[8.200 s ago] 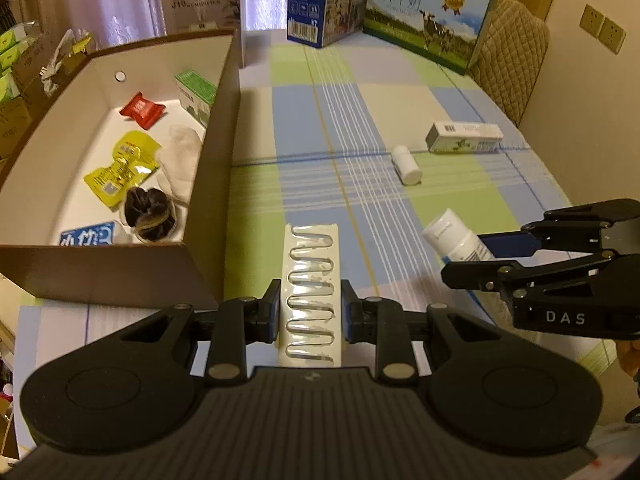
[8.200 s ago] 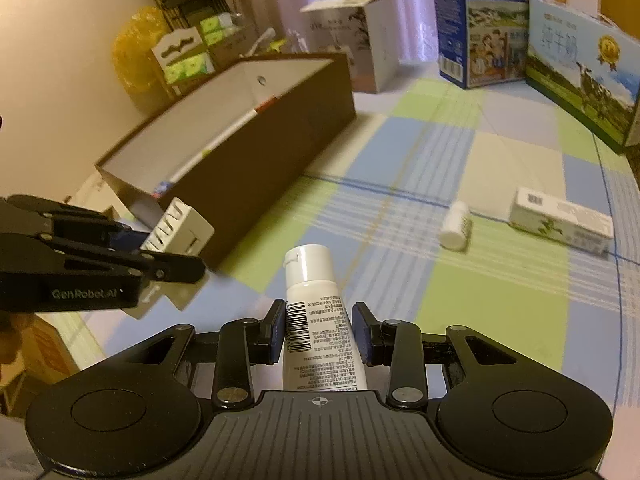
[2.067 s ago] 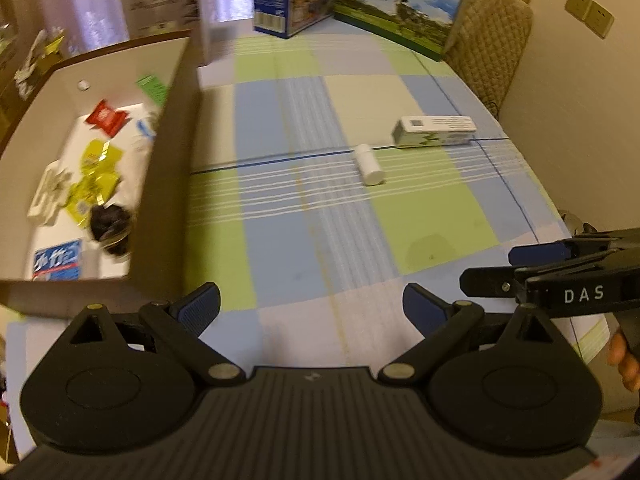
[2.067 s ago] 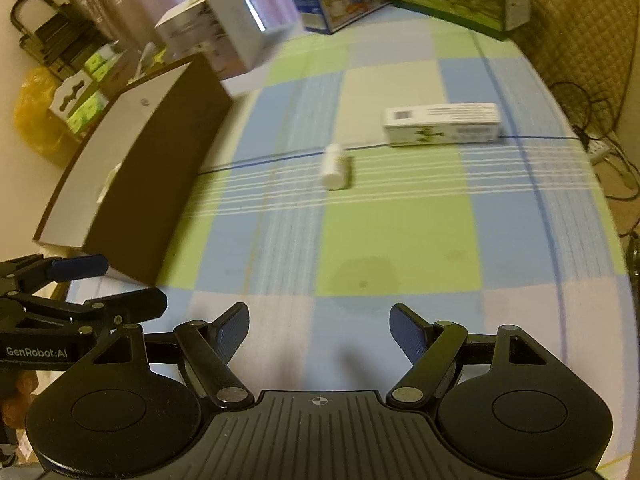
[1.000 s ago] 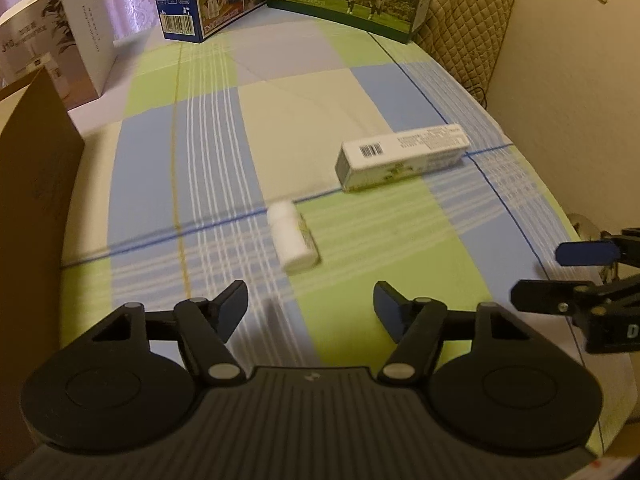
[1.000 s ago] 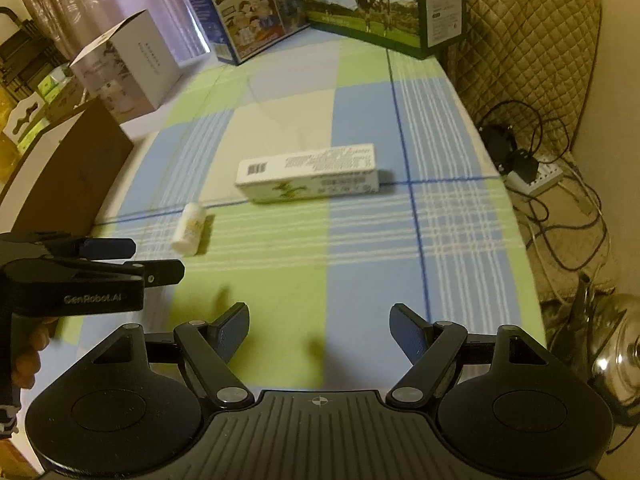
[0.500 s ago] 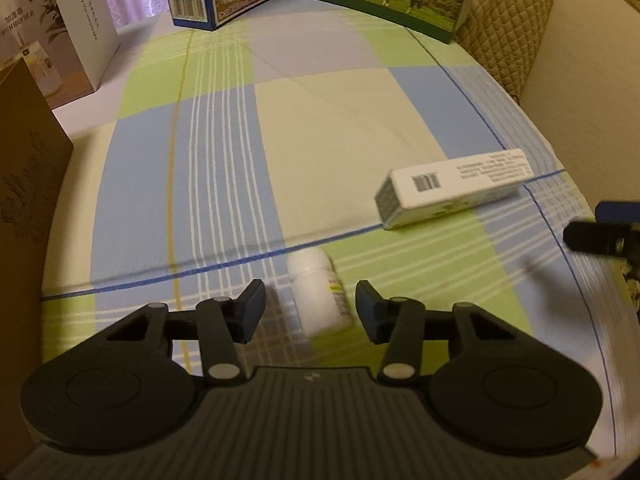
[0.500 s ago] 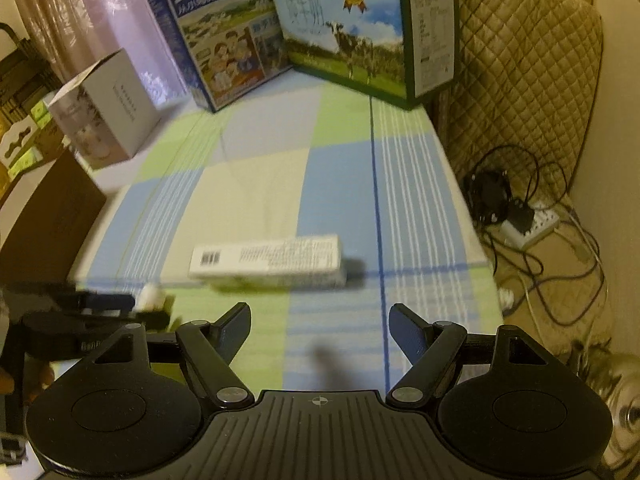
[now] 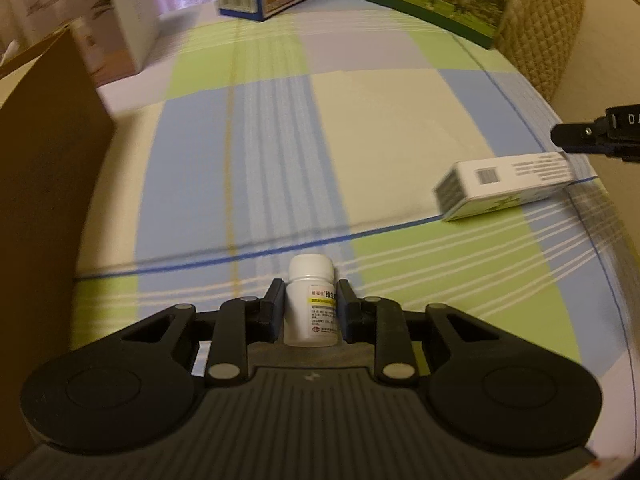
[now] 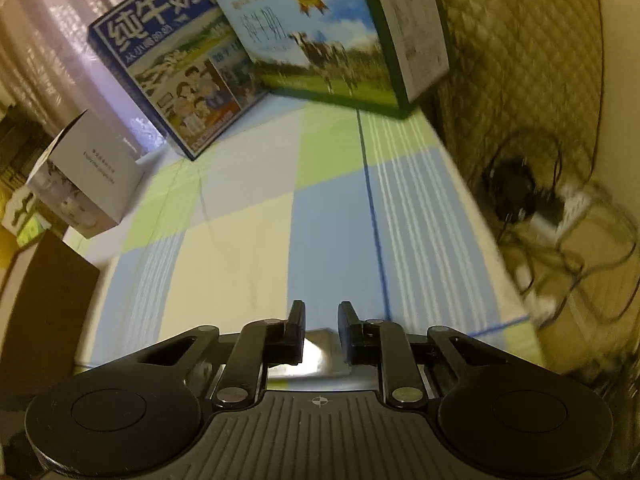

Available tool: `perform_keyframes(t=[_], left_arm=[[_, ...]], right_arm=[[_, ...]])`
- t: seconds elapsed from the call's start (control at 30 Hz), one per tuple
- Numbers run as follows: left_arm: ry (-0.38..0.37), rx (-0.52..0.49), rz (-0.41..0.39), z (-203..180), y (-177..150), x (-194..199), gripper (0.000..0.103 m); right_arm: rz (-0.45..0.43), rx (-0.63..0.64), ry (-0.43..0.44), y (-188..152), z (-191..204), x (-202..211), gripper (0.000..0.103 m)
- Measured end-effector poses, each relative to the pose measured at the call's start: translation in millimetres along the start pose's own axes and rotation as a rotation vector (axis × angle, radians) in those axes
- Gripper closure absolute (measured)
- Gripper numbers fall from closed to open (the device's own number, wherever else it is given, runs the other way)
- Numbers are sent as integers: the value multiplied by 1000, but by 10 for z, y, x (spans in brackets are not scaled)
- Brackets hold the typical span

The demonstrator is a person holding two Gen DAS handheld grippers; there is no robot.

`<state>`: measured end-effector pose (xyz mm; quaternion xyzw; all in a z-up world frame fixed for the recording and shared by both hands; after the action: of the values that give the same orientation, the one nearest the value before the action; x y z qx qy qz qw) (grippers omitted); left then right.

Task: Organize objects
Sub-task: 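Grasp the white pill bottle with the left tool while the right tool grasps the ointment carton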

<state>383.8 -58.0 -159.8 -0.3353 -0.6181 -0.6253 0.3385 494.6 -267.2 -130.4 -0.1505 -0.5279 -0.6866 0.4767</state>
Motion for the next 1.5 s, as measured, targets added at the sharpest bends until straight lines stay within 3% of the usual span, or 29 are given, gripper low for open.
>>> perform_keyframes(t=[0.17, 0.27, 0.33, 0.47, 0.53, 0.63, 0.73, 0.9, 1.07, 1.17, 1.5], left_arm=[[22, 39, 9, 204, -148, 111, 81], [26, 60, 16, 288, -223, 165, 81], [29, 67, 22, 320, -251, 194, 81], [35, 81, 26, 371, -302, 249, 81], [38, 89, 29, 399, -317, 268, 81], [43, 103, 31, 438, -345, 296, 81], [51, 116, 31, 475, -377, 321, 81], [61, 132, 34, 514, -419, 361, 81], [64, 137, 37, 537, -456, 392, 81], [63, 133, 39, 543, -466, 400, 81], [41, 111, 48, 508, -628, 523, 81]], right_arm=[[67, -38, 58, -111, 95, 50, 87], [103, 42, 101, -178, 278, 65, 85], [155, 135, 133, -229, 433, 27, 80], [169, 404, 144, -352, 761, 5, 49], [157, 552, 168, -421, 915, 13, 42], [159, 756, 170, -527, 1092, -64, 38], [192, 866, 158, -589, 1117, -231, 38], [234, 850, 187, -611, 1079, -367, 39], [245, 823, 220, -675, 1158, -332, 58], [247, 819, 220, -771, 1208, -264, 64], [239, 677, 183, -1242, 1352, 59, 67]])
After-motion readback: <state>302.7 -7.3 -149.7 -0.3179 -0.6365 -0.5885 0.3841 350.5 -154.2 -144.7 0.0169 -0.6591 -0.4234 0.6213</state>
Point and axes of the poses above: each gripper's, at about its wrist camera, not at the fingertips, and x roughly against the way its jaws point, z to its left, y to its top, the point moved 2 cm from there along -x, roughly the way its jaws point, and after that the axes turned 4 degrees about -z, right-handed, at the moved point
